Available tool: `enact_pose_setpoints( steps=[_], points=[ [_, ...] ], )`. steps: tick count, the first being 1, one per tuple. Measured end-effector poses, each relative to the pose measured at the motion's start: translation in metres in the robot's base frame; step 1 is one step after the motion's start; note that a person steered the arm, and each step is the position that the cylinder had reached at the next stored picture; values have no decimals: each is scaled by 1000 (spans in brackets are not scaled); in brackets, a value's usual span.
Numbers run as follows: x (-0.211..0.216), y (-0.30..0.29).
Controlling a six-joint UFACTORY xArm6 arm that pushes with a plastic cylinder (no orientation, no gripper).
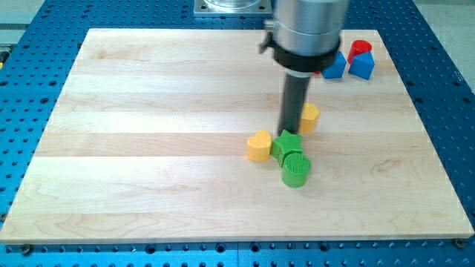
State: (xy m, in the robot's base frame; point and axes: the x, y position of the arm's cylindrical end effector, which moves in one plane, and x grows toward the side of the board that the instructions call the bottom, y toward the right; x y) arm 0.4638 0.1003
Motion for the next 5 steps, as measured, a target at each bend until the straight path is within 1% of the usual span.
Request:
enact_pose_setpoints(
  steps=[1, 2, 3, 4, 5],
  points=[
    [-17, 32],
    [-63, 34],
    [-70, 60],
    [-51, 103],
    [-92, 91]
  ],
)
